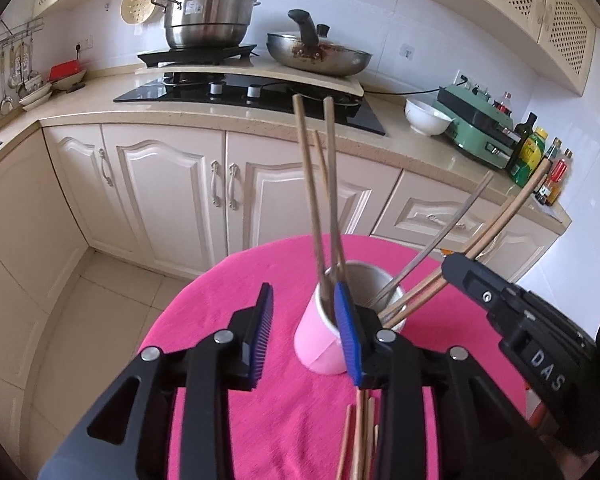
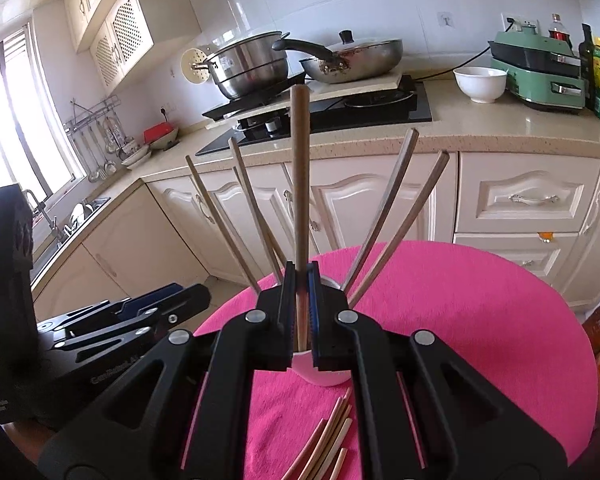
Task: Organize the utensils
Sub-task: 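Lower the chopstick into the pink cup and open the left tool while the right tool releases its own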
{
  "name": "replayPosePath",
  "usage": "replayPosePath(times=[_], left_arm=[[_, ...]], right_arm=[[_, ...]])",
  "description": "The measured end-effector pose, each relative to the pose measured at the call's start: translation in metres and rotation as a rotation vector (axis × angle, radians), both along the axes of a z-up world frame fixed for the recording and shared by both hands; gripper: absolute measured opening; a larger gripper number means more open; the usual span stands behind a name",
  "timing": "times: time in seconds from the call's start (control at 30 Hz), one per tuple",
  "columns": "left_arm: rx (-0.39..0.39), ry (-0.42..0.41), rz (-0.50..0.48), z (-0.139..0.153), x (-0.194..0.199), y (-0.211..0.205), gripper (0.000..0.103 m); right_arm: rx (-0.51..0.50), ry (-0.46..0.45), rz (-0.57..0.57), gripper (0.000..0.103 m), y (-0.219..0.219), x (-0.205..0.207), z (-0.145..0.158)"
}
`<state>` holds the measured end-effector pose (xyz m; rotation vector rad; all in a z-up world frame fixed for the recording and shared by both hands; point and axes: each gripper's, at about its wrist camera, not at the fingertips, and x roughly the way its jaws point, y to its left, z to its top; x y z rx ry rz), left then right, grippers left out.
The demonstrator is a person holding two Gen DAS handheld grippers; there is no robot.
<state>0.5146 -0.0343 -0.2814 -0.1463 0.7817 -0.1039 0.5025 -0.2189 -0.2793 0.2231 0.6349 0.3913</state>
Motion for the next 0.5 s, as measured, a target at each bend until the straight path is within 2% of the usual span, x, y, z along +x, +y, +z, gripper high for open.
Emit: replayPosePath(times=[0.23, 0.5], left_arm=[[0.009, 0.037, 0.01, -0.006, -0.016, 0.012, 0.032], [0.009, 0.053, 0.0, -0.007, -0.031, 0.019, 0.032]], right_arm=[[-0.022, 0.032, -0.004, 0.007, 0.007, -0.003, -0.008], [-0.011, 0.045, -0.016, 0.01, 0.008, -0.012, -0.002]])
